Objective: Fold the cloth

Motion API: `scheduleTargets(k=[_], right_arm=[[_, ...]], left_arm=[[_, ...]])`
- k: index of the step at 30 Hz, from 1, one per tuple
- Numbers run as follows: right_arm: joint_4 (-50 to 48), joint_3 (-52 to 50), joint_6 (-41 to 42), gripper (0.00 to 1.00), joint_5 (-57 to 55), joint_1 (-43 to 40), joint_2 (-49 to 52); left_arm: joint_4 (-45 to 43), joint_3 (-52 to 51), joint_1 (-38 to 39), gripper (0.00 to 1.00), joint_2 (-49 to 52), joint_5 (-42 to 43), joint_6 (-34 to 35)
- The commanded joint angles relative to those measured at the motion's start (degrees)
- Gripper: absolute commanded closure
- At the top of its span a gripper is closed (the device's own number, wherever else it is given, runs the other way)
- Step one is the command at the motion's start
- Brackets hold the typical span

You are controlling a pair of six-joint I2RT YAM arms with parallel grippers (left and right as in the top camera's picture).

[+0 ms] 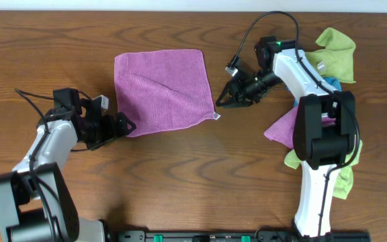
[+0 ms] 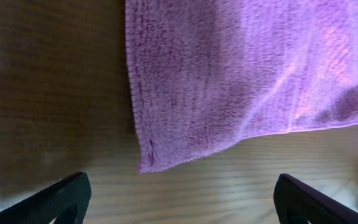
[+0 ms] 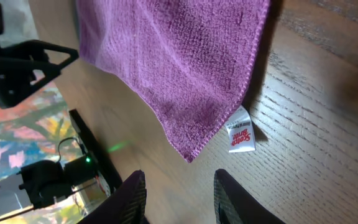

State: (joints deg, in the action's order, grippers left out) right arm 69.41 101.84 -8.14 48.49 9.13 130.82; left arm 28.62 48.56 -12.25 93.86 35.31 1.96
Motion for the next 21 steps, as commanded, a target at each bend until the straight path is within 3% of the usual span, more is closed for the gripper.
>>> scheduleTargets(k=[1, 7, 12, 18, 21], right_arm=[[-0.1, 0.0, 1.5, 0.65, 1.5, 0.3, -0.9], [-0.3, 0.0, 2.0, 0.67, 1.5, 0.8, -0.9], [-1.5, 0.0, 3.5, 0.67, 1.4, 1.5, -0.9], [-3.0, 0.0, 4.9, 0.67, 1.5, 1.6, -0.9], [-2.8, 0.0, 4.9, 0.67, 1.4, 1.6, -0.9]], left_arm=[[-2.2, -0.2, 0.1, 0.03, 2.9, 1.2, 0.3], [-8.2, -0.2, 0.1, 0.0, 6.8, 3.7, 1.9], [-8.1, -0.2, 0.1, 0.13, 9.7, 6.9, 2.0], [-7.0, -0.2, 0.1, 0.41, 11.5, 7.3, 1.9], [-6.8, -0.2, 0.1, 0.73, 11.6, 6.2, 1.9]])
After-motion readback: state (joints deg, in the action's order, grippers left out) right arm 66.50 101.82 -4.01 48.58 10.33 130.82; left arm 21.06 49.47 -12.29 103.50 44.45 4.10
